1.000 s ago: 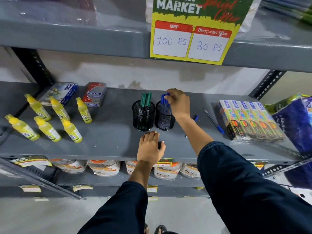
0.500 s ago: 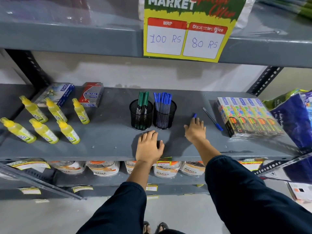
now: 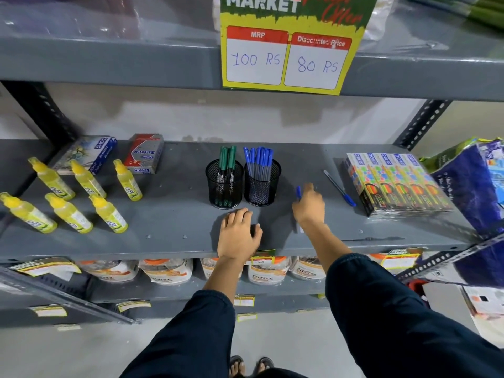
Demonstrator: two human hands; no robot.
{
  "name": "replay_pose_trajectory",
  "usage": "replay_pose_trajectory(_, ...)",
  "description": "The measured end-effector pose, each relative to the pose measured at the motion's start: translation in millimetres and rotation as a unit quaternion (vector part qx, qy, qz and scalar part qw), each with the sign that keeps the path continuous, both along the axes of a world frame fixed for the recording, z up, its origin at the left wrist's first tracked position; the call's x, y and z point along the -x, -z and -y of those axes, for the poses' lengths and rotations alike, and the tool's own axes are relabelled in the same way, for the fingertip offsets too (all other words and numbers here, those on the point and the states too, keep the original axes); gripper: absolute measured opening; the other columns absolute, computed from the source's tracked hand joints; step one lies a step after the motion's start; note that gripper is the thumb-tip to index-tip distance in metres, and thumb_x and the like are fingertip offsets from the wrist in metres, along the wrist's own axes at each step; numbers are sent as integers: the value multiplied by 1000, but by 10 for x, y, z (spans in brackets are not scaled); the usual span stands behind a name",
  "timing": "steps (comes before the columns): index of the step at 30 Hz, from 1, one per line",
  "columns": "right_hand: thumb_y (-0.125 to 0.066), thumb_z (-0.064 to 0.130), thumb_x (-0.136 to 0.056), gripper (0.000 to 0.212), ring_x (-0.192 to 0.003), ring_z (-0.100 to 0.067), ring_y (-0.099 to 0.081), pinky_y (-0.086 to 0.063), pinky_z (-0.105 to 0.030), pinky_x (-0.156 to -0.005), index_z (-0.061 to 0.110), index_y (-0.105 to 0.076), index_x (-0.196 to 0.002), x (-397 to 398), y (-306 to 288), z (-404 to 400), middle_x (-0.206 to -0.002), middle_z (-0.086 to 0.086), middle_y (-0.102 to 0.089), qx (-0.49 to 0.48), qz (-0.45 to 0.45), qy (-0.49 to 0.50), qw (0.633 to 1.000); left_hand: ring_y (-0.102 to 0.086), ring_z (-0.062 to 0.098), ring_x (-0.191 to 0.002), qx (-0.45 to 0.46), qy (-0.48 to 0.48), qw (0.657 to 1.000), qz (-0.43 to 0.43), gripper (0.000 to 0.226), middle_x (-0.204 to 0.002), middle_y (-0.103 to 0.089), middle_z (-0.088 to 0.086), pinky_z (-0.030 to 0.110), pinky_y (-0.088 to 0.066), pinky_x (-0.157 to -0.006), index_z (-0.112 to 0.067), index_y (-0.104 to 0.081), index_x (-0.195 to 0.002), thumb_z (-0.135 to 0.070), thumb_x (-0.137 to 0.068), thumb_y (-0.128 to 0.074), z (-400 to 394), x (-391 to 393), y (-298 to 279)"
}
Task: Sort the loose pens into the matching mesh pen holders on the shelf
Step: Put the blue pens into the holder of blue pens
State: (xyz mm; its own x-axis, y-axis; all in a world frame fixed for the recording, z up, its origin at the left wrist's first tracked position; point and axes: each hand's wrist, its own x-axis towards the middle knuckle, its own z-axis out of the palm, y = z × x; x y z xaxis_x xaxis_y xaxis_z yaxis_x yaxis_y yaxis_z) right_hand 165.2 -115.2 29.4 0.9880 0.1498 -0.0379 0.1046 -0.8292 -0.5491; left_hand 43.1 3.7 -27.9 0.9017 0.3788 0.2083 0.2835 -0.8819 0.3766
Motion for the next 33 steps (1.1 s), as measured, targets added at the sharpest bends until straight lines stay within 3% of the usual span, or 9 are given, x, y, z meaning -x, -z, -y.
replay_pose_trajectory(3, -53, 6, -85, 54, -102, -41, -59, -47, -38, -74, 4, -31, -134, -69, -261, -89, -120, -24, -57, -99, 35, 49, 993, -50, 32, -110, 4, -3, 1000, 4, 38, -121, -59, 13, 44, -38, -95, -5, -56, -118, -27, -87, -53, -8, 4, -12)
replay_pose_trajectory(6, -53, 4, -85, 63, -103, -35, -59, -50, -39, -83, 15, -27, -141, -147, -632, -259, -126, -19, -53, -247, 98, 39, 963, -56, 35, -95, 13, -7, 1000, 23, 39, -104, -64, 16, 45, -45, -85, -3, -60, -107, -29, -82, -45, 5, 16, -22)
replay_pose_trajectory(8, -55, 1, -82, 66, -97, -32, -61, -53, -42, -85, 19, -29, -140, -165, -859, -393, -118, -17, -57, -334, 136, 15, 933, -59, 35, -91, 11, -5, 999, 33, 45, -101, -66, 16, 45, -47, -83, -2, -61, -104, -31, -80, -39, 18, 20, -18)
replay_pose_trajectory(11, -56, -3, -81, 66, -80, -27, -60, -55, -35, -74, 18, -31, -139, -132, -999, -581, -103, -11, -56, -381, 162, -37, 909, -60, 34, -89, 7, -10, 999, 44, 47, -100, -67, 14, 42, -48, -83, -2, -63, -102, -32, -77, -38, 16, 7, 5)
replay_pose_trajectory(20, -46, -3, -89, 52, -86, -36, -62, -54, -46, -76, 16, -33, -135, -79, -622, -803, -99, -19, -65, -122, 129, -177, 968, -61, 34, -90, 6, -12, 999, 41, 47, -100, -67, 14, 41, -48, -83, -3, -63, -102, -33, -77, -38, -2, -7, 25)
replay_pose_trajectory(26, -49, 0, -91, 53, -110, -35, -56, -47, -43, -100, 15, -34, -140, -108, -517, -775, -133, -16, -44, -72, 104, -228, 965, -60, 33, -89, 6, -6, 999, 41, 45, -99, -67, 13, 40, -48, -82, -3, -63, -101, -32, -77, -39, -12, -5, 18)
replay_pose_trajectory(28, -48, 3, -93, 53, -108, -32, -55, -46, -38, -99, 16, -32, -141, -124, -517, -726, -131, -15, -42, -99, 121, -211, 965, -59, 33, -89, 3, -3, 999, 41, 45, -99, -66, 13, 40, -47, -82, -3, -62, -102, -32, -77, -39, -14, -4, 20)
replay_pose_trajectory(31, -45, 6, -94, 46, -110, -32, -53, -45, -38, -102, 13, -35, -139, -205, -495, -545, -130, -17, -42, -170, 152, -92, 969, -58, 32, -89, 4, -8, 999, 45, 42, -97, -65, 13, 40, -46, -81, -5, -62, -101, -32, -78, -40, -18, -3, 21)
replay_pose_trajectory(33, -43, 7, -94, 43, -120, -34, -46, -40, -41, -106, 6, -36, -137, -300, -387, -323, -135, -21, -41, -136, 140, -8, 981, -56, 32, -97, 13, -6, 999, 41, 40, -106, -64, 13, 42, -43, -88, -5, -61, -107, -30, -81, -43, -20, -10, 27)
